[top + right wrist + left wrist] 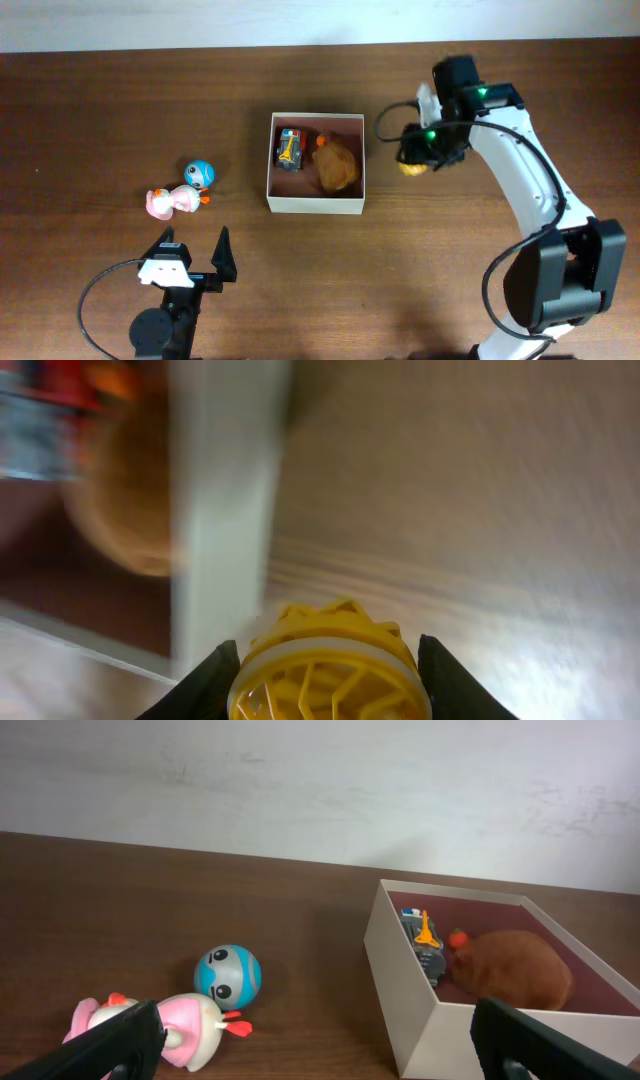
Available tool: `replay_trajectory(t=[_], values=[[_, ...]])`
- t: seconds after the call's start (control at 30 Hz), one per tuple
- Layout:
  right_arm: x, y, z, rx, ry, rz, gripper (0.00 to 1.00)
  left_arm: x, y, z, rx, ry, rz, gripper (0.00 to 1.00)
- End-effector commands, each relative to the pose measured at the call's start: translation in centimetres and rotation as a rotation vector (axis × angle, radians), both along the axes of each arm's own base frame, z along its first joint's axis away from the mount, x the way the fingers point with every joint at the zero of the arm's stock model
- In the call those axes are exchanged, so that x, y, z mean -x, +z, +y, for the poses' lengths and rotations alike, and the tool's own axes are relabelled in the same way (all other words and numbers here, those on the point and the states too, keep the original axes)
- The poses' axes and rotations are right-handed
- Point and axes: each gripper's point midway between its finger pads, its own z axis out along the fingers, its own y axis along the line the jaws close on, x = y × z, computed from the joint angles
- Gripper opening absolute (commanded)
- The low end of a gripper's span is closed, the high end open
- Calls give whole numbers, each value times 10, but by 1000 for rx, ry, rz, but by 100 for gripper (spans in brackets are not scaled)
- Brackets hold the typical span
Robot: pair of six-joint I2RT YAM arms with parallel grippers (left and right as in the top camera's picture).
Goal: Pack container
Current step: 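Carry the yellow toy into the box and release it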
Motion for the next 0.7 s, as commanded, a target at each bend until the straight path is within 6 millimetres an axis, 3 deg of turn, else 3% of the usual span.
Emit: replay_trajectory(t=[0.0, 0.3, 0.5, 0.67], values=[[-8, 35, 49, -100, 135, -128, 44, 0, -2, 0, -16, 0, -3, 100], [-34, 40, 130, -174, 256, -309, 47, 0, -2, 0, -16, 0, -3, 100], [-44, 12, 166, -205, 292, -315, 47, 0, -2, 0, -16, 0, -3, 100], [-53, -12, 180, -214, 302, -313, 47, 0, -2, 0, -16, 0, -3, 100]])
